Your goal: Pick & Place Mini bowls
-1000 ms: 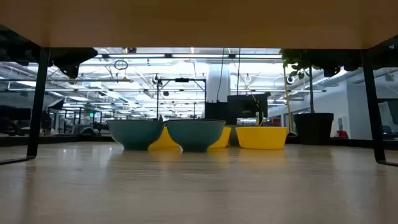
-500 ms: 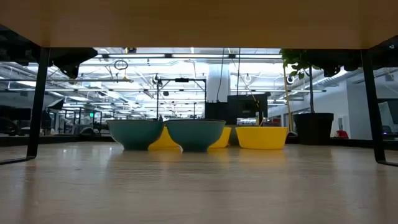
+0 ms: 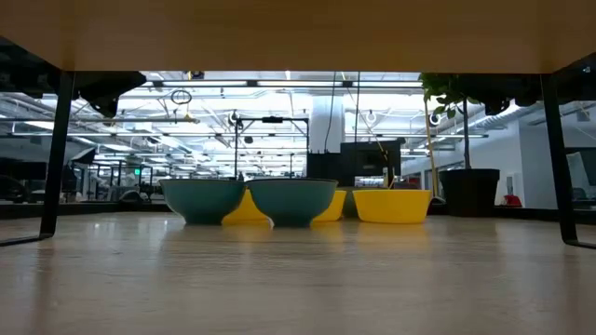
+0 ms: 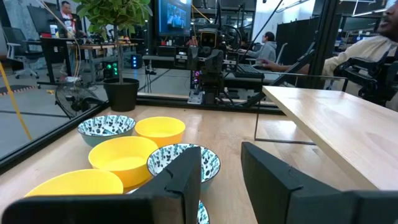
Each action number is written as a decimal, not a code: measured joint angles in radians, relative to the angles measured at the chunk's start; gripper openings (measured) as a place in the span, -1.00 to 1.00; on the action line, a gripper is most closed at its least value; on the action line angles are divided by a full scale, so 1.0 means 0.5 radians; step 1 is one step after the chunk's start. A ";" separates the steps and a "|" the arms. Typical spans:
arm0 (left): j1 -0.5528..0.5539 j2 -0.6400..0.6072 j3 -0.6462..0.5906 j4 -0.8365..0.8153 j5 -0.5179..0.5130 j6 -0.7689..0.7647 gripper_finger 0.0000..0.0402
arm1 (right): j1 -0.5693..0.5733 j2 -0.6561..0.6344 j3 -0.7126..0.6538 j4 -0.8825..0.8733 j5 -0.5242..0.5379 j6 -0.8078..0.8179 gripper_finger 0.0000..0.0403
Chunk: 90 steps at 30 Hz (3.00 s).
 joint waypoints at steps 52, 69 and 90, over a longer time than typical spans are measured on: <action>0.000 0.000 0.000 0.000 0.000 0.000 -0.41 | 0.000 0.000 -0.001 -0.001 0.001 0.000 -0.38; 0.000 0.000 0.000 0.000 0.000 0.000 -0.41 | 0.001 0.000 -0.001 0.031 0.000 0.000 -0.38; 0.000 0.000 0.000 0.000 0.000 0.000 -0.41 | 0.000 0.001 -0.001 0.346 0.569 0.434 -0.37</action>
